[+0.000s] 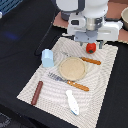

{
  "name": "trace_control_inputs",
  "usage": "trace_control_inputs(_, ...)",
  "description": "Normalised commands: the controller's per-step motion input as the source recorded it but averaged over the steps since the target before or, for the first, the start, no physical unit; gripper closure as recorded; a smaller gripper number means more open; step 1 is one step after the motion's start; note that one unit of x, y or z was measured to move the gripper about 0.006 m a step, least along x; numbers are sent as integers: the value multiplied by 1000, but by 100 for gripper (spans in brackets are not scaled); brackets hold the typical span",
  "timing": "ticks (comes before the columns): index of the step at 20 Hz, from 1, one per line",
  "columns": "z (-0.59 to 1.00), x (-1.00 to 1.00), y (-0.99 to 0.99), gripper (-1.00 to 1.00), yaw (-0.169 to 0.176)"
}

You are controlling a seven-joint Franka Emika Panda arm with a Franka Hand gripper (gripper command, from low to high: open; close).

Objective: Interact with the objects in diverse but meaningful ways.

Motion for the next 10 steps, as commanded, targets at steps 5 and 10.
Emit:
trace_control_inputs(5,-88,417,363,-100,0)
trace_control_inputs(10,-151,395,314,100,0)
